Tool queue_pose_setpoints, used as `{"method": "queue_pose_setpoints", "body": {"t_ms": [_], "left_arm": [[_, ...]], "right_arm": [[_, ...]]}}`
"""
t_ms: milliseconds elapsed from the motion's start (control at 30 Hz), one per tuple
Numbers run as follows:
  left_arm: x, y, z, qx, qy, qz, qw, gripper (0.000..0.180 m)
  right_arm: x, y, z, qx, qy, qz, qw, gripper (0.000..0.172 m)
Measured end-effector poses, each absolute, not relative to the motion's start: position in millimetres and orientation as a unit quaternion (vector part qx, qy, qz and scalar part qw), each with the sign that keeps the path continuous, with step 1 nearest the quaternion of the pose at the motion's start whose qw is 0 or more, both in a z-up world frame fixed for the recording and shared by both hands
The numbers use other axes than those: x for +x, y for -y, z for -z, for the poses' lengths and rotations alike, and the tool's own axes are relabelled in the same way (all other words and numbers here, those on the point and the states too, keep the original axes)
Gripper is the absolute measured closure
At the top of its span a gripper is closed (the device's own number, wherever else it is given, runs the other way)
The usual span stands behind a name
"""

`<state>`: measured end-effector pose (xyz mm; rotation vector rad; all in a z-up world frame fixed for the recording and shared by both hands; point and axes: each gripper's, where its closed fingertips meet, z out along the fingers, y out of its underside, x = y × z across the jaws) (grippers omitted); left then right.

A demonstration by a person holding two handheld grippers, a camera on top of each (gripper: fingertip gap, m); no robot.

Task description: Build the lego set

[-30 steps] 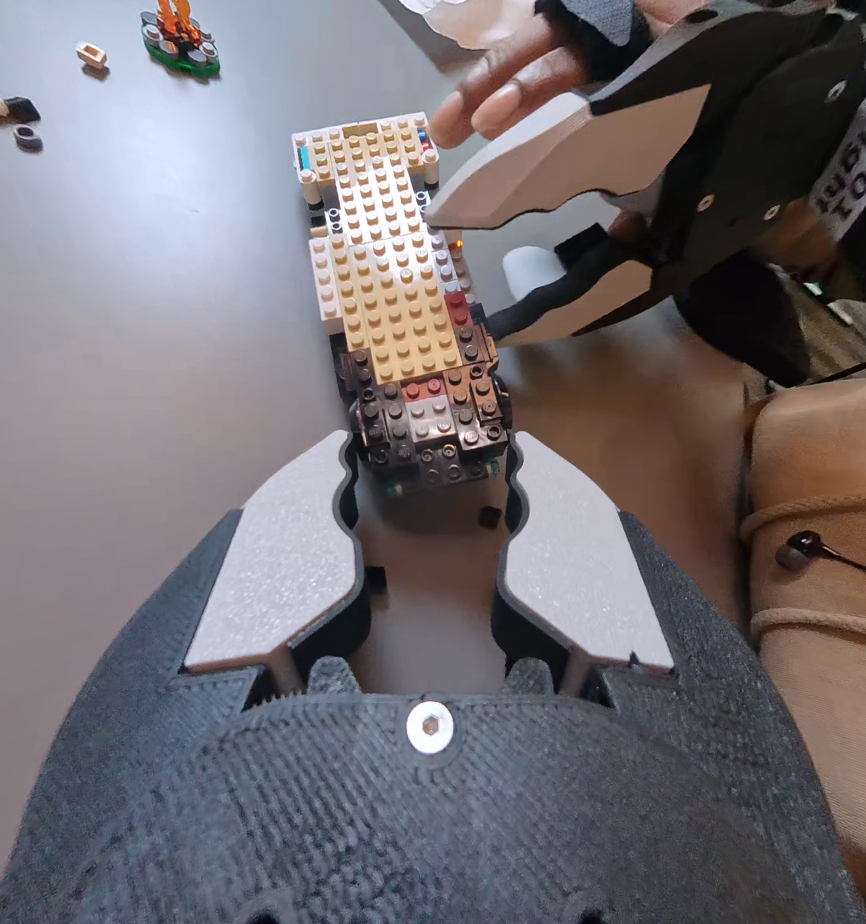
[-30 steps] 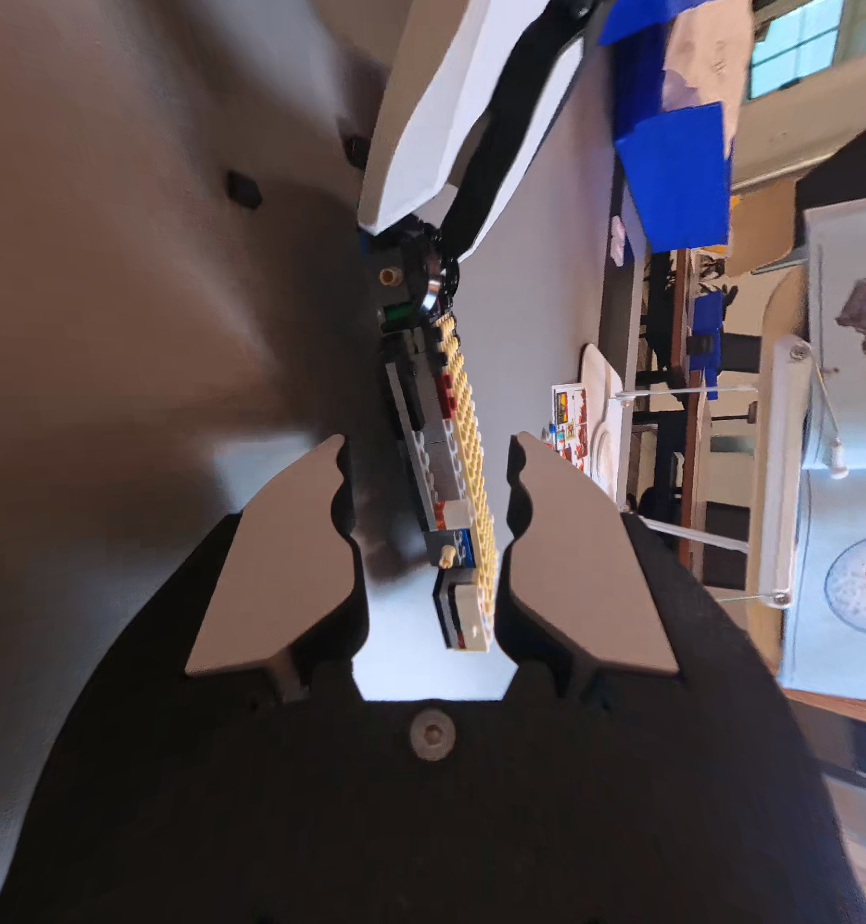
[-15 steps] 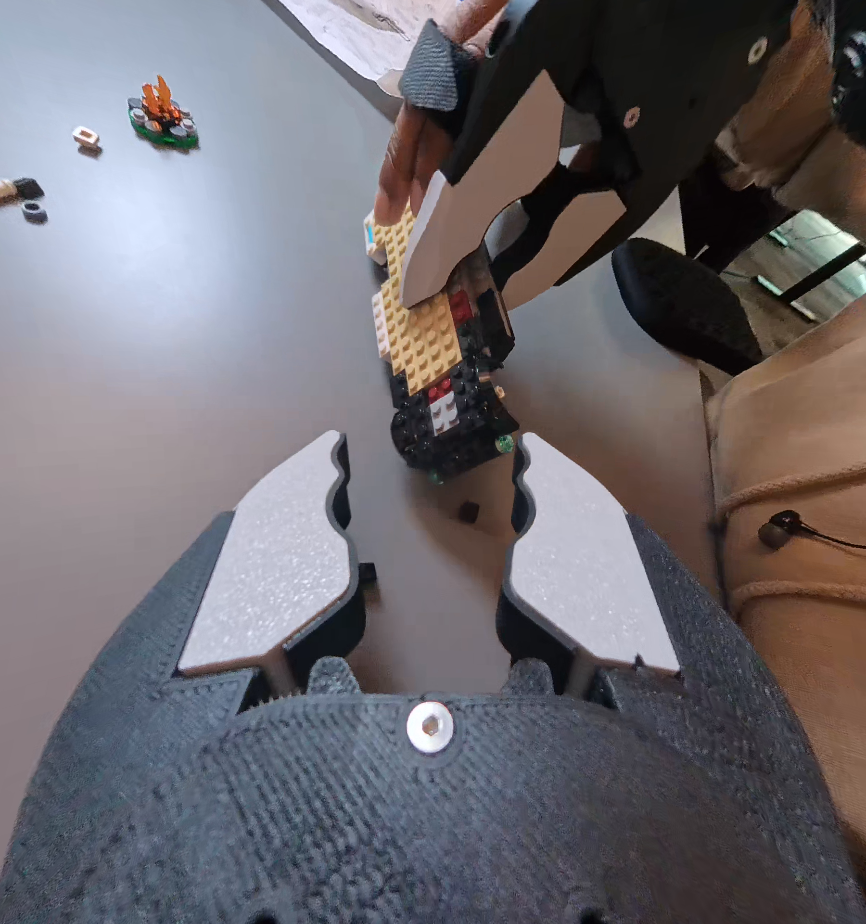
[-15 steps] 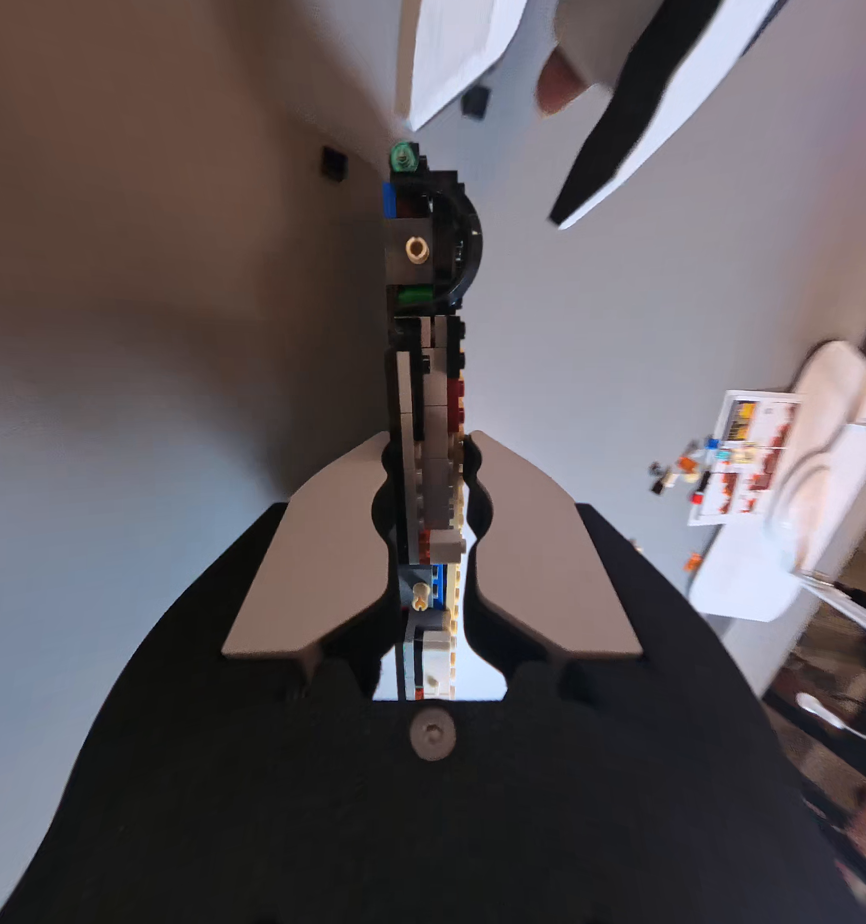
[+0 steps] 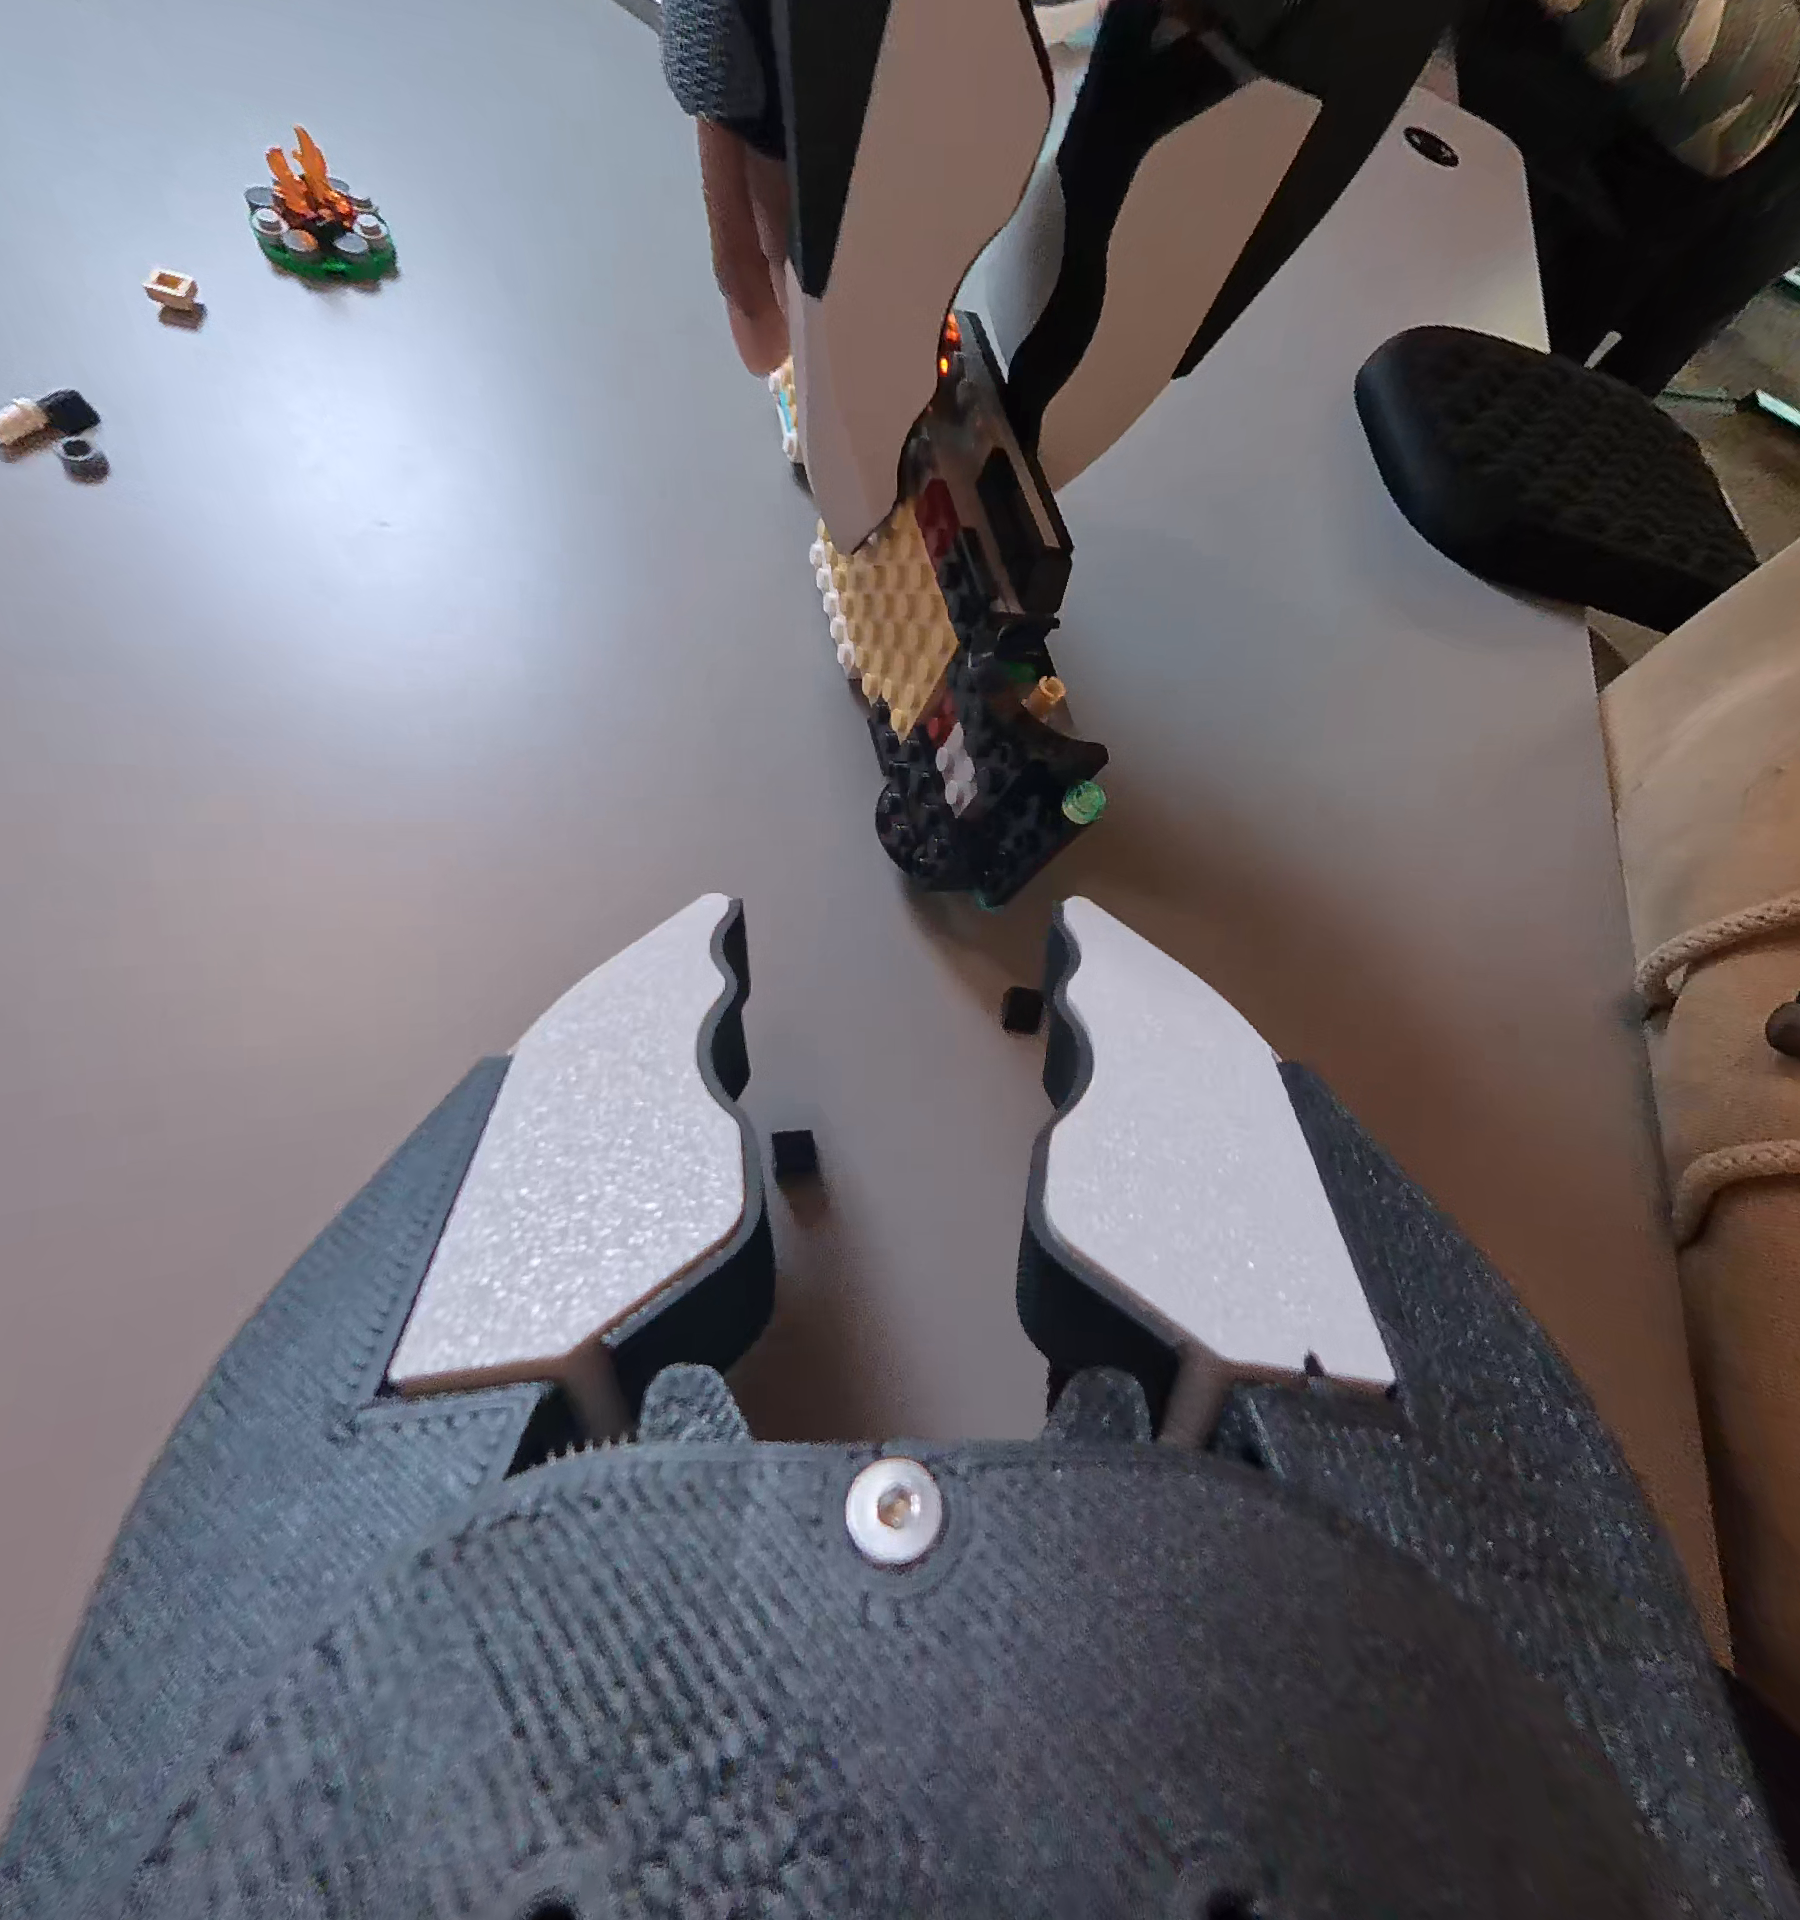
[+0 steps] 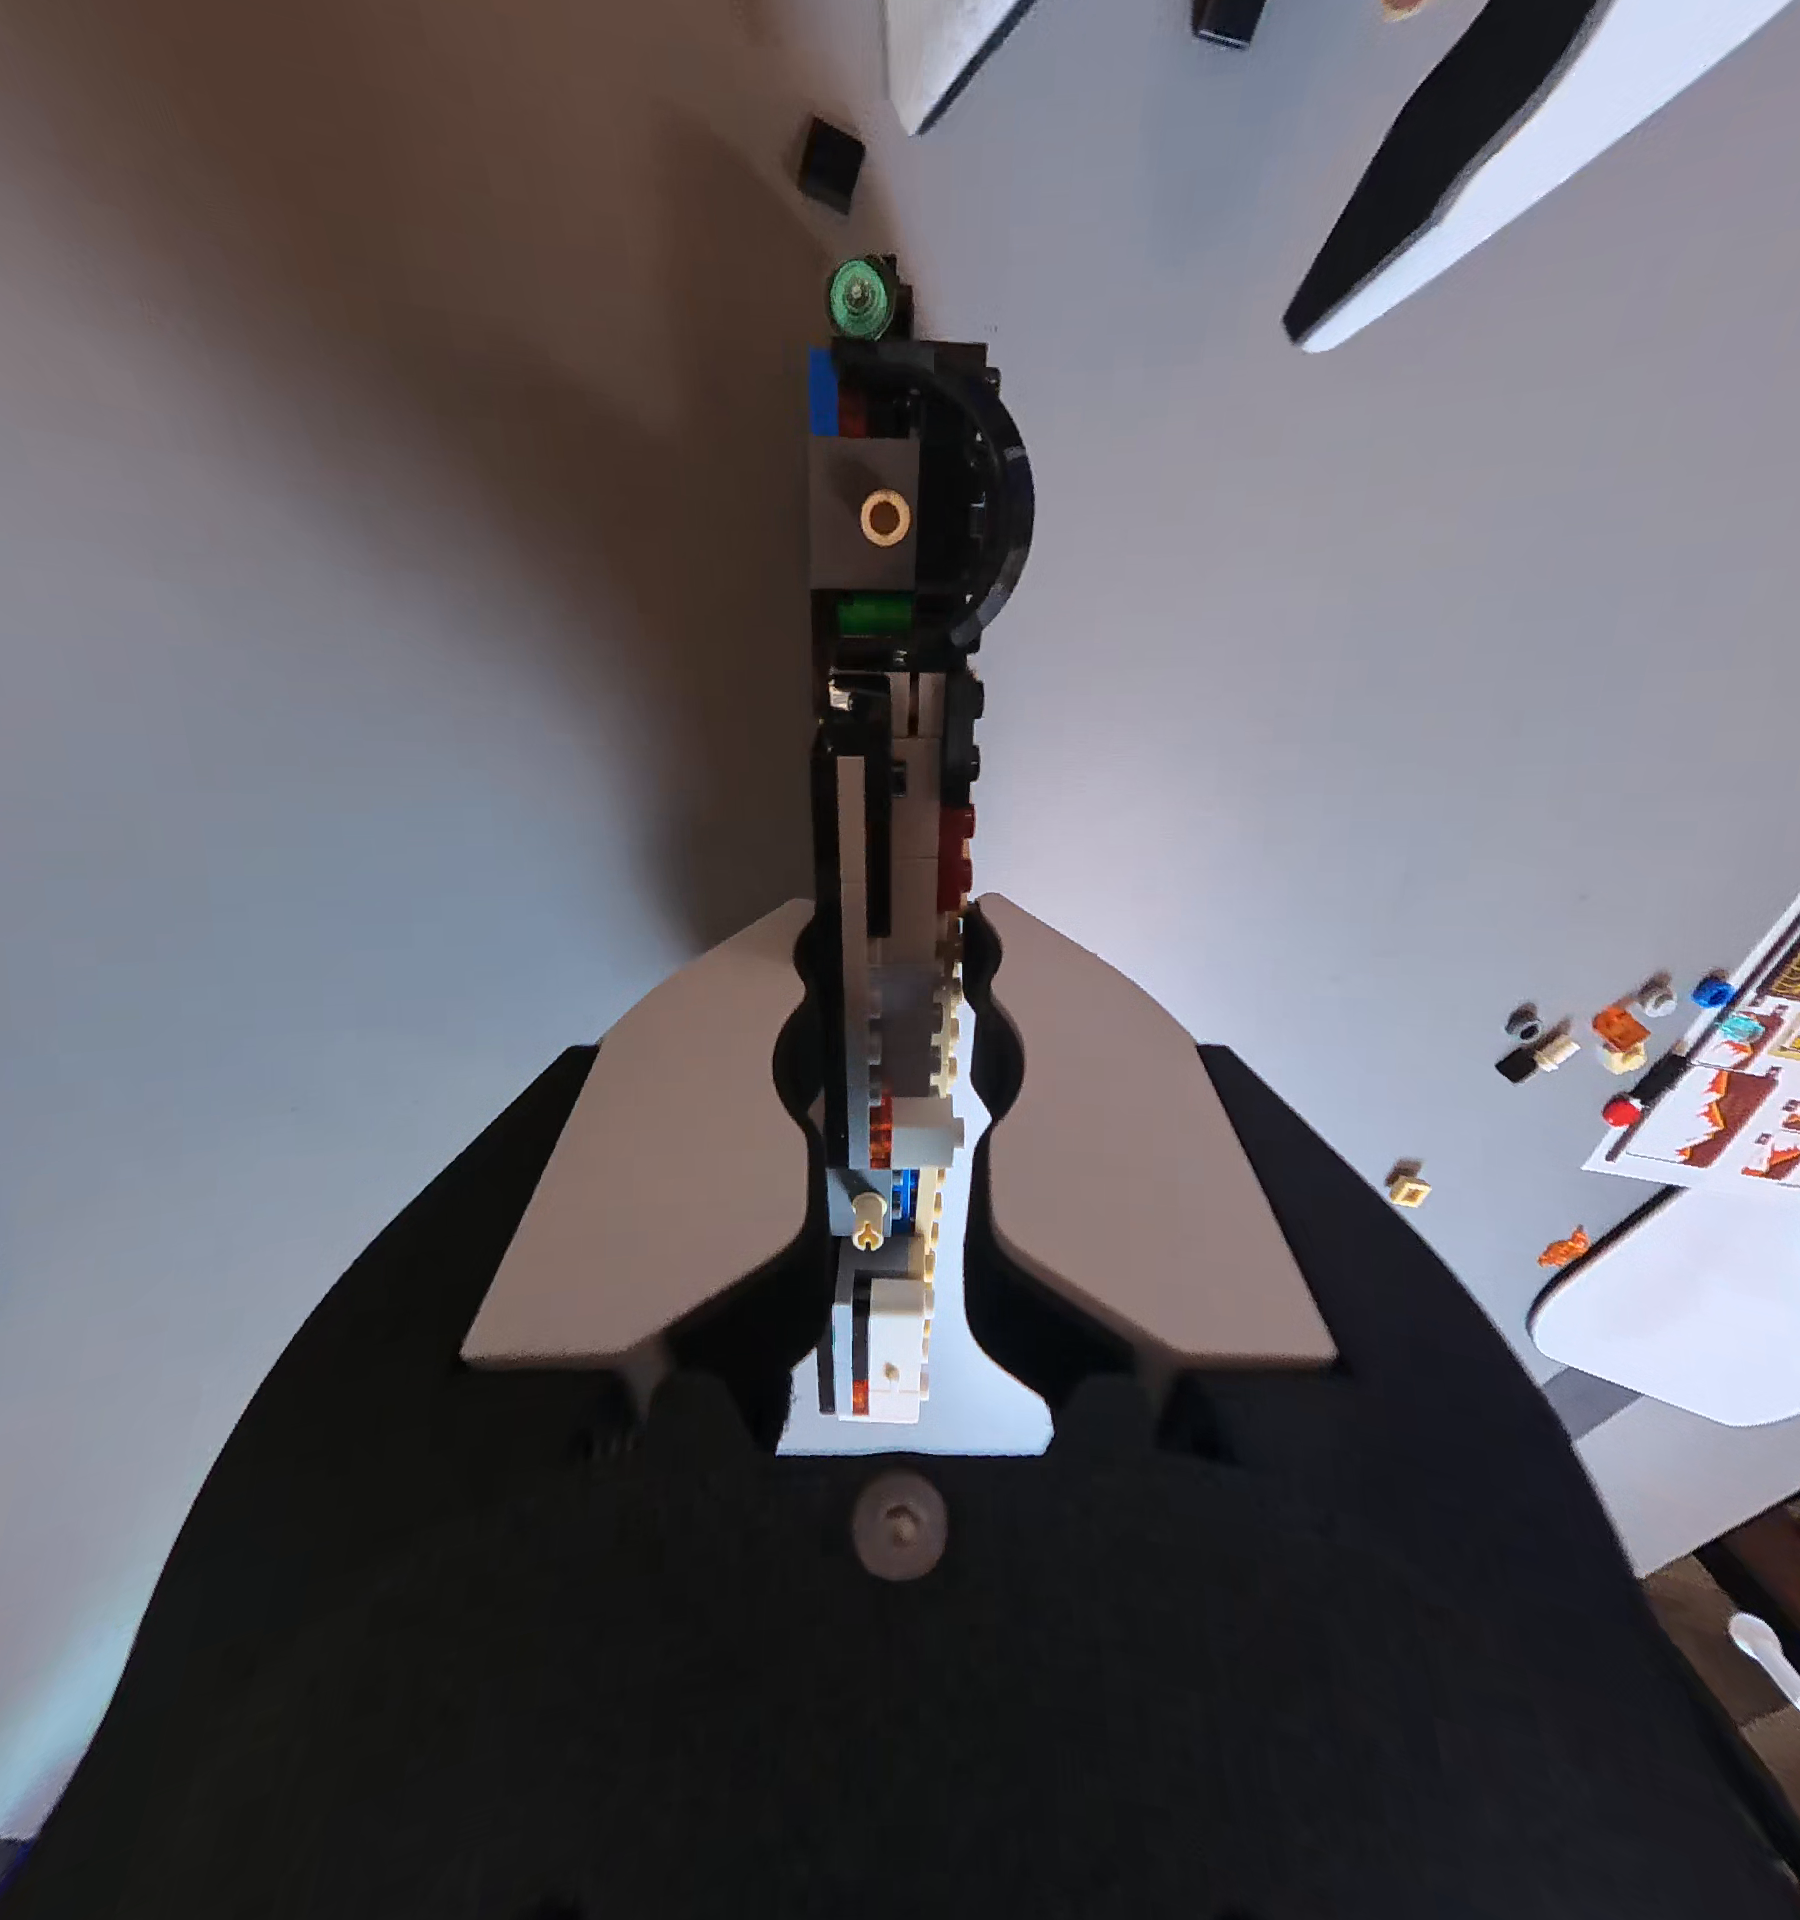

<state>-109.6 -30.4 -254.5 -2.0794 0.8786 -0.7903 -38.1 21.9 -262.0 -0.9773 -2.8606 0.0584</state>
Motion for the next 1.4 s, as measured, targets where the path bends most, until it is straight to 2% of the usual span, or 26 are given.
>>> {"method": "queue_pose_setpoints", "body": {"t_ms": [233,600,967,1200,1400], "left_arm": [[-108.5,35.3,257.6,-0.807,-0.367,0.291,0.361,0.129],[-97.1,64.0,277.2,-0.802,-0.449,0.261,0.295,0.149],[-94.7,62.3,286.5,-0.818,-0.464,0.177,0.292,0.161],[-90.9,62.9,286.6,-0.814,-0.47,0.171,0.295,0.172],[-91.1,61.6,286.5,-0.815,-0.467,0.171,0.297,0.173]], "right_arm": [[-43.2,-22.7,257.6,-0.333,0.94,-0.03,0.064,0.146],[-47.0,-24.3,254.5,-0.346,0.935,-0.045,0.067,0.145],[-49.1,-21.8,256.8,-0.357,0.928,-0.075,0.072,0.145],[-49.1,-21.5,258.8,-0.36,0.926,-0.082,0.073,0.145],[-47.9,-21.6,261.5,-0.364,0.925,-0.084,0.073,0.145]]}}
